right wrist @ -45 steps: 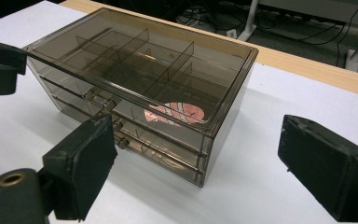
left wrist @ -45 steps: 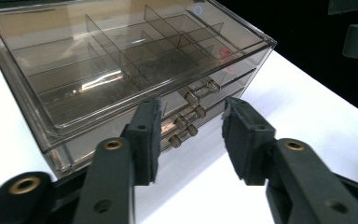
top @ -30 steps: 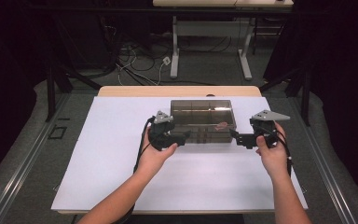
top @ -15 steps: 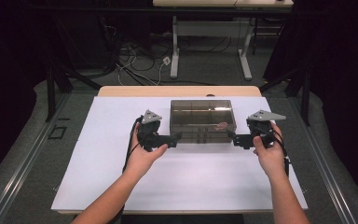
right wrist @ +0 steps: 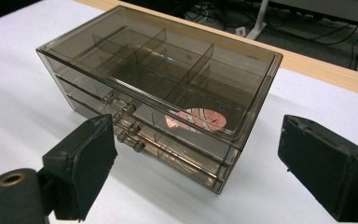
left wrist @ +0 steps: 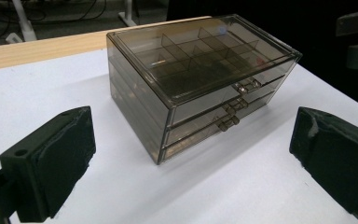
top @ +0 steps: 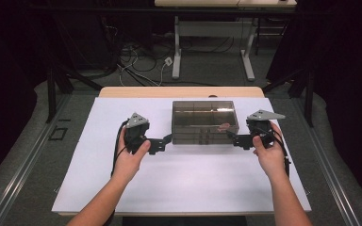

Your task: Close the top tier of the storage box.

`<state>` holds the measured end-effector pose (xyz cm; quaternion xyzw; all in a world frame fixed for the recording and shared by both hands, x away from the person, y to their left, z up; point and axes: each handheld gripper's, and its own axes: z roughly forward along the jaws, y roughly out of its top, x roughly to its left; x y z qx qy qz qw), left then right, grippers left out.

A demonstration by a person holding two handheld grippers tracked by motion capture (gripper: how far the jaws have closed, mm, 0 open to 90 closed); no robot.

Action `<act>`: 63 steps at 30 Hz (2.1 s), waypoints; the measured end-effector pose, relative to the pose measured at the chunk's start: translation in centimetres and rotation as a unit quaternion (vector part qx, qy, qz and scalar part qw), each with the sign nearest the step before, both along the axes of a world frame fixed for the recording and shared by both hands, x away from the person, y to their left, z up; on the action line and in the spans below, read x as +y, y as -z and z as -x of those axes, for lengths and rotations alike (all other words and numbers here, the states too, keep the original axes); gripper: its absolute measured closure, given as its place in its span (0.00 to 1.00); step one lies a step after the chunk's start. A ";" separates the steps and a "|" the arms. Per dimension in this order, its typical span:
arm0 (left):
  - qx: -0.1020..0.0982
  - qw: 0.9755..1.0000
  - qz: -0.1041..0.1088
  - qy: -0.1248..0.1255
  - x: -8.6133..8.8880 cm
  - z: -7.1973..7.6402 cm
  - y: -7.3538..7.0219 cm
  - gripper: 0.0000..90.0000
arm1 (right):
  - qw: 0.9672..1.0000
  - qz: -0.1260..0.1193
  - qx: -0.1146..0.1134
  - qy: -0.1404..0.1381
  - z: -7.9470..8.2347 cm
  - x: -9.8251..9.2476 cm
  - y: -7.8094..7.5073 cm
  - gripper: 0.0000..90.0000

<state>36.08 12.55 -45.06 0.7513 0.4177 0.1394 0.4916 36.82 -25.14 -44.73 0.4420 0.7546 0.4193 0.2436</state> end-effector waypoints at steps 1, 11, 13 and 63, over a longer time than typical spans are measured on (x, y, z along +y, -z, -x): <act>-0.002 1.000 0.002 -0.001 0.3 0.1 0.0 0.01 | 1.000 0.002 0.000 -0.001 0.0 0.1 0.1 0.12; -0.005 1.000 0.010 -0.011 2.5 0.9 0.3 0.01 | 0.999 0.031 0.008 -0.016 1.2 0.7 1.1 0.12; -0.008 1.000 0.009 -0.014 2.9 1.0 0.5 0.01 | 0.999 0.039 0.006 -0.022 1.5 0.8 1.5 0.12; 0.013 0.996 0.025 -0.079 10.1 3.8 7.7 0.01 | 0.999 -0.015 0.035 0.017 6.1 -4.1 9.6 0.12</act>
